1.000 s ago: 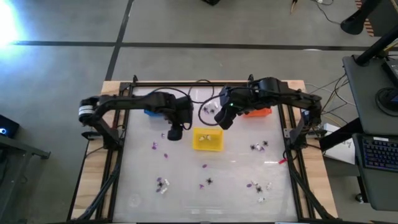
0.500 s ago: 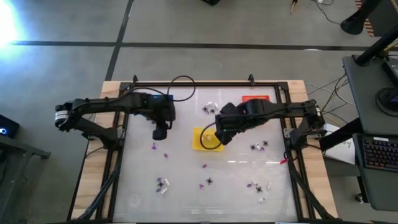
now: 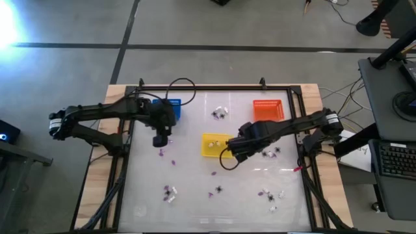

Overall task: Sort Halloween decoration
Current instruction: Put the black spider toy into the blue bin

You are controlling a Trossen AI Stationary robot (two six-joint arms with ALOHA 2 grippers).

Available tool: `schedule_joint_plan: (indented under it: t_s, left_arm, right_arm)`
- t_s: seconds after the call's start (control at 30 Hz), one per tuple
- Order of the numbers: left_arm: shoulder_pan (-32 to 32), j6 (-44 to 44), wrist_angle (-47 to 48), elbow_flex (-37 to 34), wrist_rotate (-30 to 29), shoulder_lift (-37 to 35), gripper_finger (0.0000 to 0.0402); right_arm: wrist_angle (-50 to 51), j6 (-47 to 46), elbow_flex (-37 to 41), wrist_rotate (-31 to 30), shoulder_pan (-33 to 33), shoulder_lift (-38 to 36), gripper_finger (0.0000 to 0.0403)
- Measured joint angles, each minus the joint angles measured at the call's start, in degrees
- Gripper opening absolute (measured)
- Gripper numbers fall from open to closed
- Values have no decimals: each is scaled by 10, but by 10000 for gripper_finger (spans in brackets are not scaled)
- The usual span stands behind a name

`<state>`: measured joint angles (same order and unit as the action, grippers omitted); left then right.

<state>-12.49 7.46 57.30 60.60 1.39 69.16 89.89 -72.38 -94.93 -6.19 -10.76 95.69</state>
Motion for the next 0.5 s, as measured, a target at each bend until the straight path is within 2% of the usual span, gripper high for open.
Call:
schedule_joint_plan:
  t_s: [0.17, 0.5]
  left_arm:
    - [0, 3, 21, 0, 0, 0, 151]
    - [0, 7, 28, 0, -10, 1, 151]
  right_arm:
    - [-8, -26, 37, 72, -1, 0, 137]
    - [-38, -14, 71, 77, -2, 0, 137]
